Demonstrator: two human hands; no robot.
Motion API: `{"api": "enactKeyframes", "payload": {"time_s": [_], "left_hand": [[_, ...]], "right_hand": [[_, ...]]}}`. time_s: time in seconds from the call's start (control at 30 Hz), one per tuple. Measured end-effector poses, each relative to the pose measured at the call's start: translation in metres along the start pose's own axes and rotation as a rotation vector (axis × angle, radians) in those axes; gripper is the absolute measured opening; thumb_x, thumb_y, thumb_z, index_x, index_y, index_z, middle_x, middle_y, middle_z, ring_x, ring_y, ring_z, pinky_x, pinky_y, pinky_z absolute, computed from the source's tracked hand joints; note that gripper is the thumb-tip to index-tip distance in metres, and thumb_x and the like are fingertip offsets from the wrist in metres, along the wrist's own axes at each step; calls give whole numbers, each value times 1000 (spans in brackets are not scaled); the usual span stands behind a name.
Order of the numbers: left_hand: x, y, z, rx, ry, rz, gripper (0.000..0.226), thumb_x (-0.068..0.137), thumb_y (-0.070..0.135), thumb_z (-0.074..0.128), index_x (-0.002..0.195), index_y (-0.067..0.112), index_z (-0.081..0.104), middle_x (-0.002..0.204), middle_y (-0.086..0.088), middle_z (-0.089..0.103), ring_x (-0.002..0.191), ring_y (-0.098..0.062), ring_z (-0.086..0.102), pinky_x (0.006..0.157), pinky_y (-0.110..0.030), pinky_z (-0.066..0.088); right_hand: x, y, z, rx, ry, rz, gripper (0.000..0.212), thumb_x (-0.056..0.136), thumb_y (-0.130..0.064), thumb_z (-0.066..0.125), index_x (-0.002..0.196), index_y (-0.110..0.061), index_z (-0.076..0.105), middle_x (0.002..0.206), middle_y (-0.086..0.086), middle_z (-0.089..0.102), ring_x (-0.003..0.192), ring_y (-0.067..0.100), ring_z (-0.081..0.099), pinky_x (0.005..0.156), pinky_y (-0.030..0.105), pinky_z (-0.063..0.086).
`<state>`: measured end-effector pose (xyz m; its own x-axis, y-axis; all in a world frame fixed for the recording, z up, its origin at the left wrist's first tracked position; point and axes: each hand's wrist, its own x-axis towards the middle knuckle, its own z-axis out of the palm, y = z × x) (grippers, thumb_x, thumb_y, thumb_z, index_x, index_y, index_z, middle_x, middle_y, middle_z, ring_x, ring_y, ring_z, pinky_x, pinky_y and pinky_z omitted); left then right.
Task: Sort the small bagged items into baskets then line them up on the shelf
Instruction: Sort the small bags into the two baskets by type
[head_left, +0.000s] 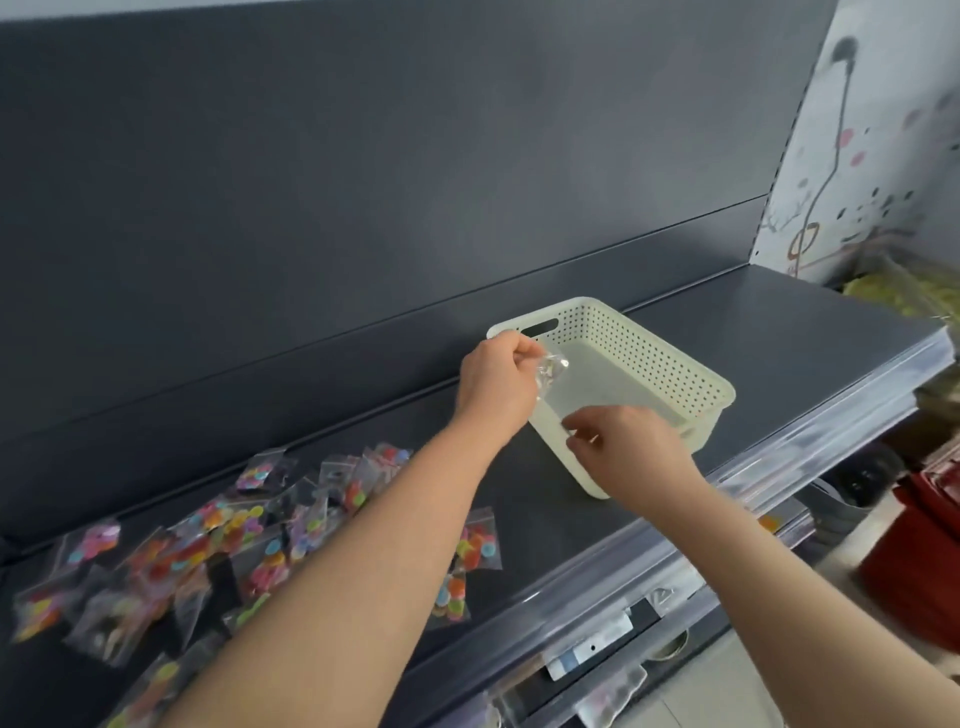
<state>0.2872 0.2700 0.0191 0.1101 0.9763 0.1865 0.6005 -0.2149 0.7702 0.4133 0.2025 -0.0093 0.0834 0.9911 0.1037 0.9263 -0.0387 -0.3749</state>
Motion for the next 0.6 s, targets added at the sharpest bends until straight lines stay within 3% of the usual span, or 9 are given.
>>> {"api": "enactKeyframes", "payload": {"time_s": [0.13, 0.3, 0.43, 0.6], "left_hand": [[16, -10, 8, 95, -100, -38, 34, 95, 10, 42, 116, 24, 64, 116, -3, 65, 99, -20, 61, 82, -31, 52], [4, -55, -36, 158, 24, -96, 35, 94, 2, 45, 115, 21, 65, 112, 3, 67, 97, -16, 63, 88, -34, 54], [-26, -101, -79, 236, 79, -180, 22, 95, 10, 52, 106, 22, 67, 105, 5, 70, 98, -17, 64, 87, -37, 54], [-74, -146, -128, 333, 87, -329, 11, 88, 20, 65, 91, 30, 68, 83, 13, 65, 86, -12, 64, 78, -27, 52]], "right_hand": [[-1, -17, 10, 37, -24, -113, 27, 93, -30, 50, 115, -29, 66, 101, -12, 70, 91, 11, 65, 80, 27, 52], [2, -25, 11, -109, 21, -60, 34, 88, -28, 48, 120, -31, 57, 106, -10, 67, 100, 18, 61, 77, 30, 48], [6, -64, 16, -140, 137, -228, 33, 91, -29, 50, 124, -27, 53, 112, -5, 61, 107, 20, 53, 80, 34, 42], [0, -119, 54, -103, -56, -408, 26, 91, -22, 53, 114, -28, 63, 109, -3, 64, 104, 20, 55, 79, 31, 44]]}}
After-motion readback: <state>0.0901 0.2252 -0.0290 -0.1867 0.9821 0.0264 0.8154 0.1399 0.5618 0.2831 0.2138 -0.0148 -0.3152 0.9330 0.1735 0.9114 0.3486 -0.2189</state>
